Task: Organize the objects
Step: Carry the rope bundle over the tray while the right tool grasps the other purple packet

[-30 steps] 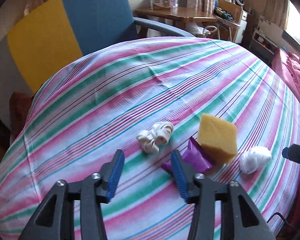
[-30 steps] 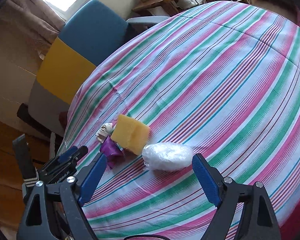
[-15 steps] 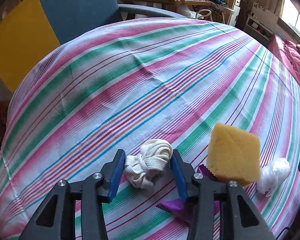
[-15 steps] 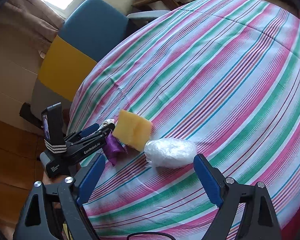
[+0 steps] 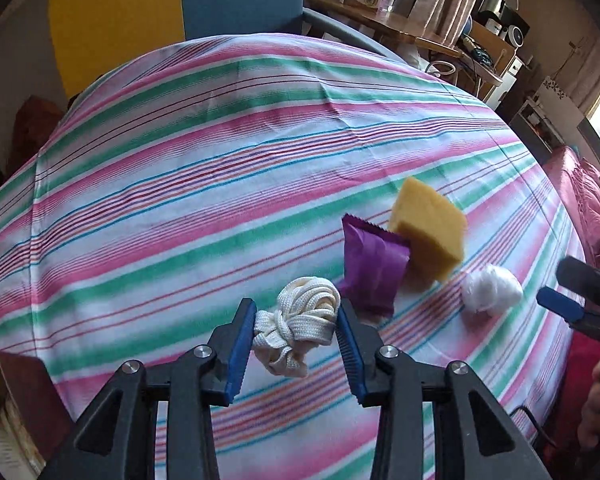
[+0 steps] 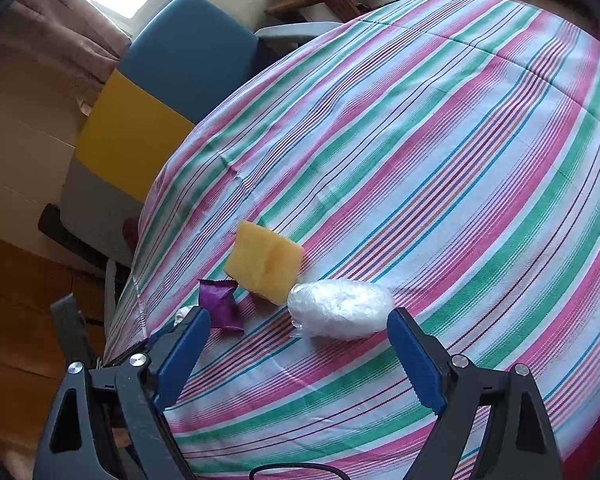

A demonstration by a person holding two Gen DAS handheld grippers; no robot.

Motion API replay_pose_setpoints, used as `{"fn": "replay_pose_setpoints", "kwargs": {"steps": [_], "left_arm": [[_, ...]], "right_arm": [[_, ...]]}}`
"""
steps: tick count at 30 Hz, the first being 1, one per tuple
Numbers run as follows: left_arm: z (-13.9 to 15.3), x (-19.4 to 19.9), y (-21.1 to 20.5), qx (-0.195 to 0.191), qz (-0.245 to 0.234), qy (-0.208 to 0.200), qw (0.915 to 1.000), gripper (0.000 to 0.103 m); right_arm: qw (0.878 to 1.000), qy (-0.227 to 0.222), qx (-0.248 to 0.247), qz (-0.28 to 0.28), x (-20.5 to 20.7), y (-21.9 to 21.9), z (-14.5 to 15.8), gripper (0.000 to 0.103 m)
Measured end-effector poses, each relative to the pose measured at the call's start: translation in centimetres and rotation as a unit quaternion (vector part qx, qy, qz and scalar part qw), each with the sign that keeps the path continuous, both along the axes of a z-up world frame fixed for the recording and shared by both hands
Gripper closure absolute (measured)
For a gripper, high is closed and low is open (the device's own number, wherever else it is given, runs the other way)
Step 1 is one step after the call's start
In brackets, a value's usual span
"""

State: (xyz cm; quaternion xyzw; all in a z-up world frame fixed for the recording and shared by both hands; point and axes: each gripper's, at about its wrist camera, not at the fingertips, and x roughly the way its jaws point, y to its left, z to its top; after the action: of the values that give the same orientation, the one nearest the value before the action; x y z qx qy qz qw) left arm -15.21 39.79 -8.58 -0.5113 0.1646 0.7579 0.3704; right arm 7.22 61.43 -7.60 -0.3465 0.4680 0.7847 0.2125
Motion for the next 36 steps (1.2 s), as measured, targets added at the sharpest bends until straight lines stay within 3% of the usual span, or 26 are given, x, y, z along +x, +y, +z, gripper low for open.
{"fn": "replay_pose_setpoints", "kwargs": {"steps": [5, 10, 19, 25, 30, 33, 36], "left_arm": [[2.9, 3.5, -4.2, 0.031, 0.0, -0.008, 0.9995, 0.063], [5.9, 7.0, -8.8, 0.062, -0.001, 0.017, 0.998, 0.063], [6.7, 9.5, -18.4, 0.102, 0.068, 0.033, 0.9919, 0.063], [6.2, 10.5, -23.2, 0.108, 0.105, 0.033, 0.9881, 0.063], [5.9, 10.9, -26.8, 0.116, 0.138, 0.028, 0.9831, 0.062], [5.7, 10.7, -28.6, 0.119, 0.157, 0.022, 0.98, 0.062], [5.4, 10.6, -29.9, 0.123, 0.172, 0.019, 0.9773, 0.062]], "right_arm": [[0.999, 0.002, 0.02, 0.044, -1.5, -1.5, 0.3, 0.012], [0.993, -0.024, 0.055, 0.102, -3.5, -3.9, 0.3, 0.015], [0.981, -0.08, 0.064, 0.167, -7.0, -6.8, -1.9, 0.02], [0.986, -0.086, 0.028, 0.136, -10.8, -7.3, -3.5, 0.019], [0.991, -0.089, 0.045, 0.088, -13.8, -7.1, -4.2, 0.02], [0.988, -0.104, 0.08, 0.076, -15.3, -7.3, -4.2, 0.021], [0.979, -0.139, 0.12, 0.093, -16.4, -7.9, -4.1, 0.051]]}}
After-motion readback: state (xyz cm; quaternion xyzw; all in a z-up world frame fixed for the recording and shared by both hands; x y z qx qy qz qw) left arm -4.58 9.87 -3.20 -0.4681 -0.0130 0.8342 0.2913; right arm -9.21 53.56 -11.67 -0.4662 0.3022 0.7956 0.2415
